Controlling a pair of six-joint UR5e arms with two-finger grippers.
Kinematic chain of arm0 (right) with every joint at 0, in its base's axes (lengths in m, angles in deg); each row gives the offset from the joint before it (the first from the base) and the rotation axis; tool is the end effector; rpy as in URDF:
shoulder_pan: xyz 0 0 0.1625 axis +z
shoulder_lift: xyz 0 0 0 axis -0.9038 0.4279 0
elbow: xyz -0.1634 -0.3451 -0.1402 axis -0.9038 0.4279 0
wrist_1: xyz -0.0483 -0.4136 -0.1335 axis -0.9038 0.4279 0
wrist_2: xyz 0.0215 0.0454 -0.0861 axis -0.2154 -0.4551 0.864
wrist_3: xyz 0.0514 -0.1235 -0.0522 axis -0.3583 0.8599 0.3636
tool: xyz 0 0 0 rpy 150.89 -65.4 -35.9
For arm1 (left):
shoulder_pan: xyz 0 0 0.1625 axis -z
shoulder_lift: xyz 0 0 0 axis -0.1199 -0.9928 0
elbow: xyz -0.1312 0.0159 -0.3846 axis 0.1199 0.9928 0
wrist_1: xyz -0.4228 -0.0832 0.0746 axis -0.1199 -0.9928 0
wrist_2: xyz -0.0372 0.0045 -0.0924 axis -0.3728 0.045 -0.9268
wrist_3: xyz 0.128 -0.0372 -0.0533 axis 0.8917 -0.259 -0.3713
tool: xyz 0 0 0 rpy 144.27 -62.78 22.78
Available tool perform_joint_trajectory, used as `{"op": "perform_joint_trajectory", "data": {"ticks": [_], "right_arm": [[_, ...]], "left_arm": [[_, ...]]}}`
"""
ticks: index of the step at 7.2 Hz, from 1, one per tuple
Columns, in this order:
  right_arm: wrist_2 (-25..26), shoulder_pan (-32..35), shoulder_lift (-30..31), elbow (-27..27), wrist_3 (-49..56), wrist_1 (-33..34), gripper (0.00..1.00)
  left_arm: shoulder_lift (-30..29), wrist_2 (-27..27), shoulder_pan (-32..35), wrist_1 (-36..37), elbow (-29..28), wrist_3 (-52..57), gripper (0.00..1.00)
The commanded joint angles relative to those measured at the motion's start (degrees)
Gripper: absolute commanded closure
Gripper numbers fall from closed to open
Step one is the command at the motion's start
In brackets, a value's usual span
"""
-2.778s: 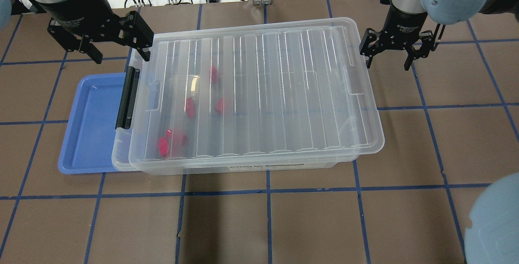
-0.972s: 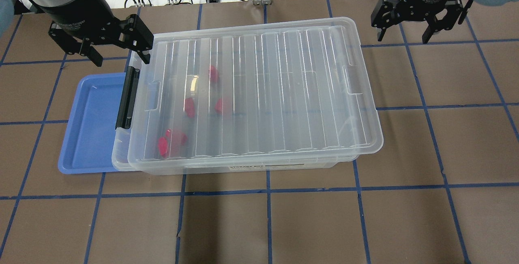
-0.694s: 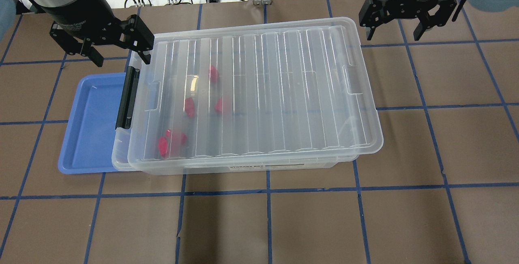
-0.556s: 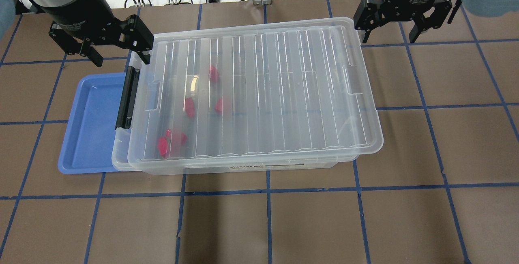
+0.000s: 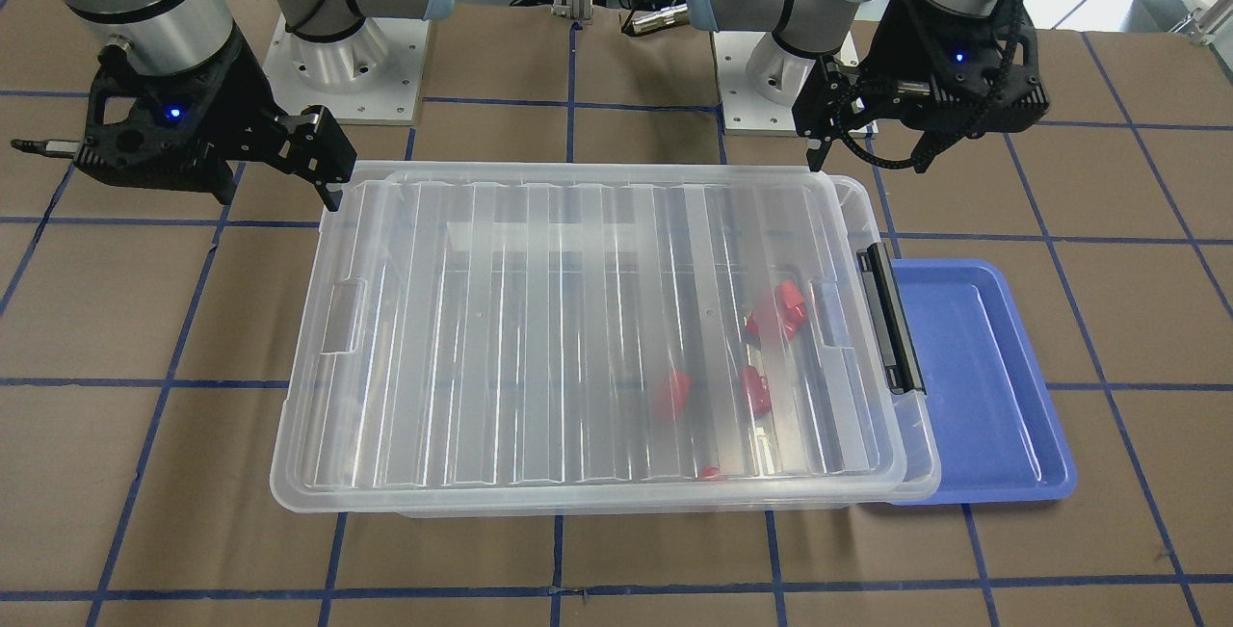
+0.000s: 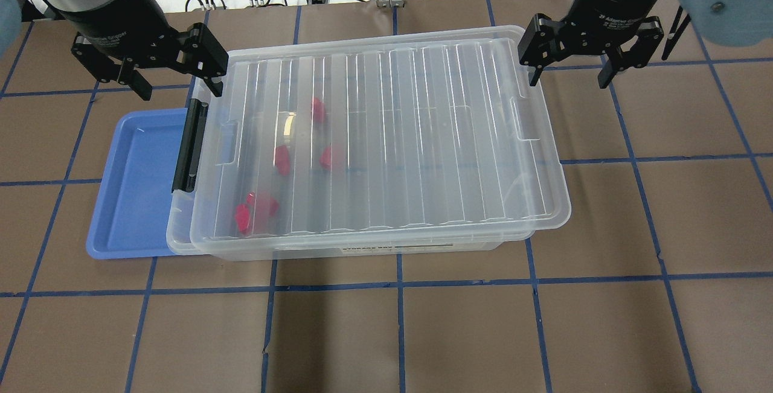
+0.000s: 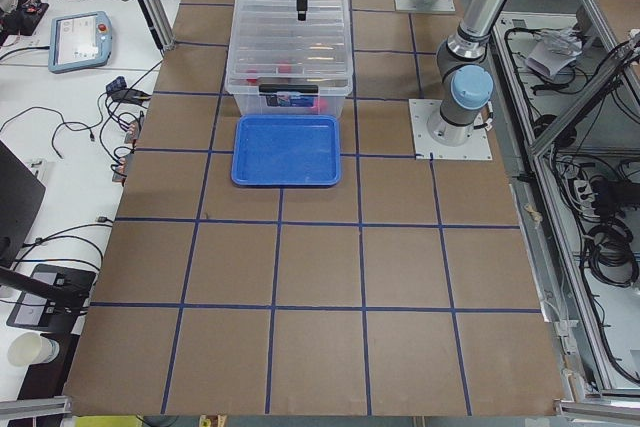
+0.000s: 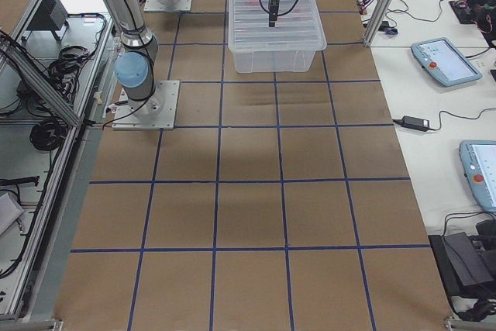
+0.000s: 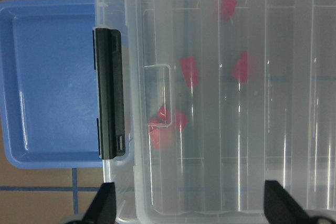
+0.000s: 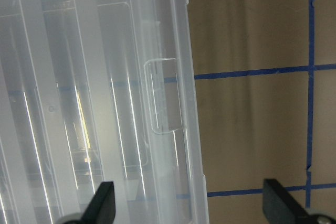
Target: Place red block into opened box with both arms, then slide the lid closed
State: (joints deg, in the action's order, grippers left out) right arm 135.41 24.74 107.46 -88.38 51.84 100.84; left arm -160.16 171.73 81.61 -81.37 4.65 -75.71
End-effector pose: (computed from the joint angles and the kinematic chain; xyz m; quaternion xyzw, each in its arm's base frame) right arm 0.1299 -0.5359 0.4274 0.0371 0.9993 0.0029 0.0071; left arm -0.1188 -0.5162 0.4641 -0.0040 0.9999 -0.0154 0.0036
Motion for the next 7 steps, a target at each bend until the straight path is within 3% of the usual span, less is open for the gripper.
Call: {"op": "perform_joint_trajectory", "data": {"ticks": [1, 7], "right_arm": [[2.2, -0.6, 0.6, -0.1, 0.1, -0.3, 0.00], [2.0, -0.9, 0.6, -0.3, 0.0, -1.0, 0.00]], "left_arm": [[0.3, -0.1, 0.0, 0.0, 0.0, 0.0, 0.00], [0.1, 0.2, 0.0, 0.0, 0.0, -0.3, 0.00]]}}
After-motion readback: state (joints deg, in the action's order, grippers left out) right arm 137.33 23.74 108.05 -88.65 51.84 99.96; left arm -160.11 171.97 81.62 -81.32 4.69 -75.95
